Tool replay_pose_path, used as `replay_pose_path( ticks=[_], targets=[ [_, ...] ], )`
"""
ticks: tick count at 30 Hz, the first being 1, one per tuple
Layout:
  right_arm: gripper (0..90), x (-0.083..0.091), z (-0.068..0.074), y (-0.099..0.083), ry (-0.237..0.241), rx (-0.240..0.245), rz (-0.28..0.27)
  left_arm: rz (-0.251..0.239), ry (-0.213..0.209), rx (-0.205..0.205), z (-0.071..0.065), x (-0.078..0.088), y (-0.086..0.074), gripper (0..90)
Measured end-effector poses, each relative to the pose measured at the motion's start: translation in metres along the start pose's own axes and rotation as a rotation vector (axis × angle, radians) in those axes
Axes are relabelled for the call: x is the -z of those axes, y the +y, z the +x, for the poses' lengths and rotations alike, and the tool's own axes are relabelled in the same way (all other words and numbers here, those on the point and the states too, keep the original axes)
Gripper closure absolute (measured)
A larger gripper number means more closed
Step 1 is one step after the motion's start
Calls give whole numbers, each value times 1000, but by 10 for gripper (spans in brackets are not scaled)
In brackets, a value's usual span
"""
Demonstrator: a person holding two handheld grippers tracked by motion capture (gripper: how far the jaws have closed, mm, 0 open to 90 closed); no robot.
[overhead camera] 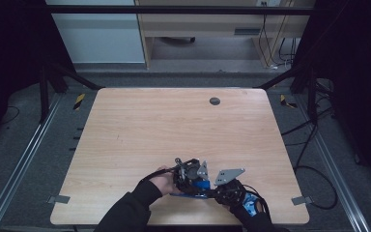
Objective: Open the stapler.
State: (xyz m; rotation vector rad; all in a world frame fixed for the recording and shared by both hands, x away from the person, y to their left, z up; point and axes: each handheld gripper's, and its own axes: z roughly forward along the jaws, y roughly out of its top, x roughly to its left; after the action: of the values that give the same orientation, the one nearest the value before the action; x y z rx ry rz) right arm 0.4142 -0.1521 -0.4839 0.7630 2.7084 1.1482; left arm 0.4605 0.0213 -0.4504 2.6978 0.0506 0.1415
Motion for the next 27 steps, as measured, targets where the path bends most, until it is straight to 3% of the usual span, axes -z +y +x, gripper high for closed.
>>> replay_pose_path(
  ticks=[5, 27],
  targets=[
    [900, 0, 1, 0, 3, -6, -2, -6, 4, -15, -1, 0, -1, 623],
    [900, -2, 3, -1, -10, -17, -21, -43, -27, -7, 1, 1, -5, 649]
  ],
)
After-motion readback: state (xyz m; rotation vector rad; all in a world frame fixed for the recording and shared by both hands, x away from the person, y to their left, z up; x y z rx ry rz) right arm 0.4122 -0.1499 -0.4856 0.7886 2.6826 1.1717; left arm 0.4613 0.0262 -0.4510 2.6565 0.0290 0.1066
